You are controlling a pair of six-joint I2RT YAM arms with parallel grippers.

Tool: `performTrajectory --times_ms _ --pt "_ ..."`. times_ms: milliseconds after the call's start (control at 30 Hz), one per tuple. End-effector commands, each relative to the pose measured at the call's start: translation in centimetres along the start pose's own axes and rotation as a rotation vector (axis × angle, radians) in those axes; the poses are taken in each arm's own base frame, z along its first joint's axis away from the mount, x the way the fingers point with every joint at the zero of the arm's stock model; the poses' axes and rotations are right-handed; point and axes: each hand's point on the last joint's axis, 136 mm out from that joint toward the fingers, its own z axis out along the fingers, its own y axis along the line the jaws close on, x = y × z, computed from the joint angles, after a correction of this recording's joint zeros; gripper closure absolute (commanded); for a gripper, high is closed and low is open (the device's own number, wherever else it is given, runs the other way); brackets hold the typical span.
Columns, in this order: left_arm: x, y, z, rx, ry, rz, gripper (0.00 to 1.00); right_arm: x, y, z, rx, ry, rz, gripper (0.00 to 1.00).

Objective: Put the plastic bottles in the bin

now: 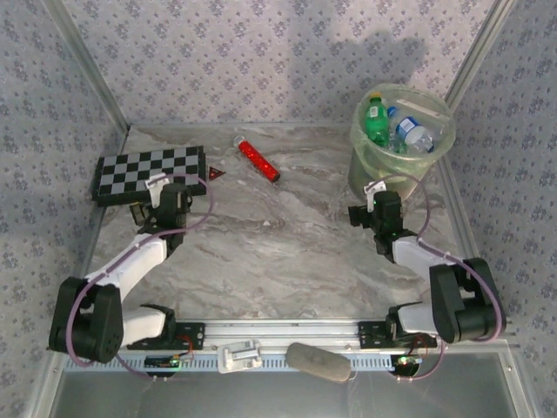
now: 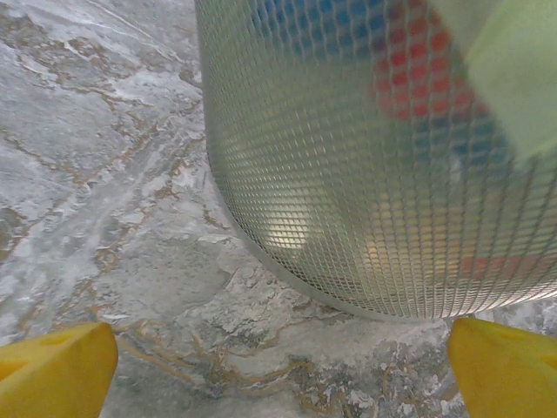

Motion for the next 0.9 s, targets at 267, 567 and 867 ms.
performTrajectory --times_ms 267,567,867 --pt "1.4 -0.1 4.0 -0.028 -0.075 0.048 0.0 -1.2 -4.6 2.6 0.098 -0.11 0.15 0.01" --pt "1.8 -3.1 4.6 0.232 -0.172 -0.009 0.0 0.3 -5.8 2.5 0.063 -0.177 0.253 0.01" --pt "2.8 -3.5 4.5 0.301 -0.172 -0.027 0.0 0.1 -5.4 2.6 0.07 -0.169 0.224 0.01"
